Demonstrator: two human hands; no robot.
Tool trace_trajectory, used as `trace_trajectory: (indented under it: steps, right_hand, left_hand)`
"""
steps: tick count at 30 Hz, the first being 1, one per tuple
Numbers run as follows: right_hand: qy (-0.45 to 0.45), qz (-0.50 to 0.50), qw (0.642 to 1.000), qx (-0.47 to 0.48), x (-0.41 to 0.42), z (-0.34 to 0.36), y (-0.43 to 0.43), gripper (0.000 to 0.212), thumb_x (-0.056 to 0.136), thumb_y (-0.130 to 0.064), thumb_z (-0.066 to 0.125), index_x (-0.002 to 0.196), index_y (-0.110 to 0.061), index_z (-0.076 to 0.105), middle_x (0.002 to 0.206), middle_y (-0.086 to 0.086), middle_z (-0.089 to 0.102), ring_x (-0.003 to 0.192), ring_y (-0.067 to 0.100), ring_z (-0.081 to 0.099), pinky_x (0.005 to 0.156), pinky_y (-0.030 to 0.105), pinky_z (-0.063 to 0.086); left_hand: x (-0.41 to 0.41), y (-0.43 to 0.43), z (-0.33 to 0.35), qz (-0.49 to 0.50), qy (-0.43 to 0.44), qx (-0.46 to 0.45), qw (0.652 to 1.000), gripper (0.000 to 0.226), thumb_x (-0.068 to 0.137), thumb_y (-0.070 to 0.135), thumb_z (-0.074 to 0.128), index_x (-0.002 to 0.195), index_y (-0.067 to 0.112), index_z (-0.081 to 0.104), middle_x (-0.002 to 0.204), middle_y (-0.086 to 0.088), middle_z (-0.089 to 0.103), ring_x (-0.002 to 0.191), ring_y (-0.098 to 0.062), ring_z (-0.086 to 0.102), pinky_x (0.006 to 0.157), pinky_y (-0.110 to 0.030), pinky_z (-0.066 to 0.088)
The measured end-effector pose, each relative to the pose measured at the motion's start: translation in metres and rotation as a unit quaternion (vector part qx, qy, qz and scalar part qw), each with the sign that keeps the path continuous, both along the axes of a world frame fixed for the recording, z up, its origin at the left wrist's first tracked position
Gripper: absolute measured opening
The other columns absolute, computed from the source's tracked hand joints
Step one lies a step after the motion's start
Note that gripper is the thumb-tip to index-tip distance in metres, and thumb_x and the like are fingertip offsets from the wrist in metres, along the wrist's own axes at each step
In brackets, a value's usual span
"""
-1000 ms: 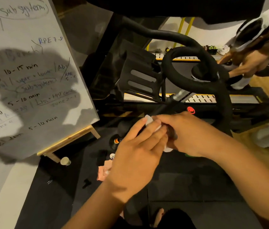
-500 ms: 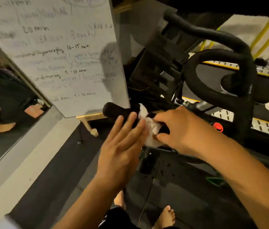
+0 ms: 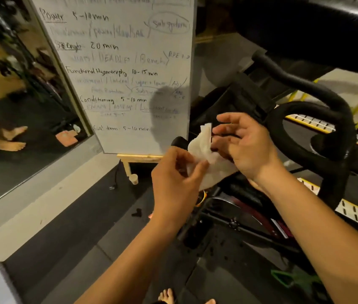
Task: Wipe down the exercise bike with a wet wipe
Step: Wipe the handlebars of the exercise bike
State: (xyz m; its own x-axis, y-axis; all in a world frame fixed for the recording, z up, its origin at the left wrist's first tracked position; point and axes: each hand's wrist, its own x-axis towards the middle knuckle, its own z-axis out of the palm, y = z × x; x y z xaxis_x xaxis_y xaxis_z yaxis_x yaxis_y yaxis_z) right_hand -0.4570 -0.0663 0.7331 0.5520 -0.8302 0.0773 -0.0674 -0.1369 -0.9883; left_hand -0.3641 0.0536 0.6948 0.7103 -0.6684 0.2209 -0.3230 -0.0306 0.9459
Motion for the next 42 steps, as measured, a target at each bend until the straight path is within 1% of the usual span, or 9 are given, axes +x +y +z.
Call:
trace_trajectory:
  steps: [8, 12, 15, 18, 22, 25, 33, 38, 42]
  right_hand:
    - [0.221, 0.074, 0.965, -0.122, -0.012, -0.001, 0.017, 0.021, 0.081, -0.050, 0.064, 0.098, -0.038, 0.067, 0.086, -0.018, 0.069, 0.080, -0.005, 0.063, 0.069, 0.011, 0.048]
    - [0.218, 0.042, 0.956, -0.190, -0.018, -0.007, 0.023, 0.017, 0.085, -0.032, 0.070, 0.072, -0.041, 0.064, 0.085, -0.018, 0.069, 0.083, 0.000, 0.063, 0.074, 0.024, 0.050]
    - [0.188, -0.070, 0.967, -0.159, -0.011, -0.003, 0.012, 0.015, 0.093, -0.030, 0.062, 0.078, -0.025, 0.061, 0.069, -0.006, 0.064, 0.063, 0.002, 0.056, 0.064, 0.026, 0.042]
    - [0.264, -0.133, 0.928, -0.228, -0.003, -0.004, 0.008, 0.013, 0.093, -0.032, 0.061, 0.101, -0.022, 0.061, 0.091, -0.001, 0.060, 0.085, 0.011, 0.057, 0.072, 0.023, 0.040]
    - [0.334, -0.045, 0.898, -0.281, 0.013, -0.018, 0.040, 0.052, 0.090, -0.046, 0.060, 0.136, -0.027, 0.046, 0.122, -0.012, 0.047, 0.111, 0.006, 0.046, 0.087, 0.025, 0.040]
    - [0.442, 0.024, 0.848, -0.293, 0.031, -0.031, 0.040, 0.040, 0.084, -0.039, 0.068, 0.116, -0.027, 0.048, 0.108, -0.003, 0.061, 0.101, 0.021, 0.060, 0.078, 0.038, 0.054]
    - [0.375, 0.215, 0.899, 0.072, 0.054, -0.006, -0.006, 0.030, 0.074, -0.029, 0.082, 0.099, -0.019, 0.069, 0.095, 0.004, 0.074, 0.090, 0.024, 0.072, 0.082, 0.041, 0.057]
    - [0.343, 0.063, 0.930, -0.113, 0.053, -0.023, 0.016, 0.018, 0.080, -0.029, 0.074, 0.096, -0.028, 0.065, 0.084, -0.009, 0.066, 0.084, 0.014, 0.064, 0.065, 0.023, 0.051]
    - [0.462, -0.046, 0.811, -0.356, 0.046, -0.040, 0.038, 0.049, 0.090, -0.044, 0.058, 0.133, -0.023, 0.044, 0.110, 0.002, 0.061, 0.095, 0.023, 0.061, 0.067, 0.032, 0.047]
  left_hand:
    - [-0.012, 0.012, -0.022, -0.015, 0.139, -0.007, 0.990, 0.012, 0.088, 0.025, 0.072, 0.093, 0.022, 0.062, 0.085, 0.005, 0.066, 0.078, -0.012, 0.066, 0.069, -0.031, 0.059]
    - [-0.006, 0.012, -0.018, -0.033, 0.162, -0.020, 0.986, 0.019, 0.087, 0.023, 0.073, 0.089, 0.015, 0.057, 0.083, 0.003, 0.063, 0.076, -0.010, 0.065, 0.068, -0.030, 0.060]
    - [0.003, 0.010, -0.020, -0.020, 0.175, -0.025, 0.984, 0.026, 0.086, 0.023, 0.075, 0.082, 0.014, 0.051, 0.078, 0.000, 0.057, 0.066, -0.008, 0.055, 0.066, -0.025, 0.054]
    - [0.010, 0.009, -0.027, -0.006, 0.194, -0.023, 0.981, 0.027, 0.085, 0.025, 0.076, 0.094, 0.020, 0.050, 0.092, 0.002, 0.058, 0.077, -0.006, 0.060, 0.072, -0.030, 0.059]
    - [0.019, 0.016, -0.041, -0.053, 0.253, -0.047, 0.965, 0.046, 0.089, 0.014, 0.072, 0.124, 0.020, 0.044, 0.113, 0.004, 0.063, 0.100, -0.007, 0.067, 0.079, -0.029, 0.060]
    - [0.024, 0.023, -0.048, -0.045, 0.255, -0.037, 0.965, 0.038, 0.092, 0.007, 0.065, 0.122, 0.024, 0.050, 0.113, 0.007, 0.066, 0.102, -0.002, 0.066, 0.081, -0.021, 0.056]
    - [0.042, 0.027, -0.041, -0.065, 0.247, -0.027, 0.966, 0.014, 0.097, 0.012, 0.059, 0.105, 0.021, 0.066, 0.096, 0.006, 0.072, 0.091, -0.014, 0.070, 0.084, -0.038, 0.060]
    - [0.037, 0.023, -0.045, -0.055, 0.251, -0.031, 0.966, 0.011, 0.099, 0.018, 0.058, 0.105, 0.019, 0.067, 0.096, 0.003, 0.072, 0.091, -0.016, 0.070, 0.084, -0.036, 0.058]
    - [0.030, 0.019, -0.047, -0.060, 0.240, -0.043, 0.968, 0.011, 0.100, 0.019, 0.057, 0.105, 0.018, 0.067, 0.097, 0.004, 0.072, 0.092, -0.015, 0.070, 0.083, -0.032, 0.058]
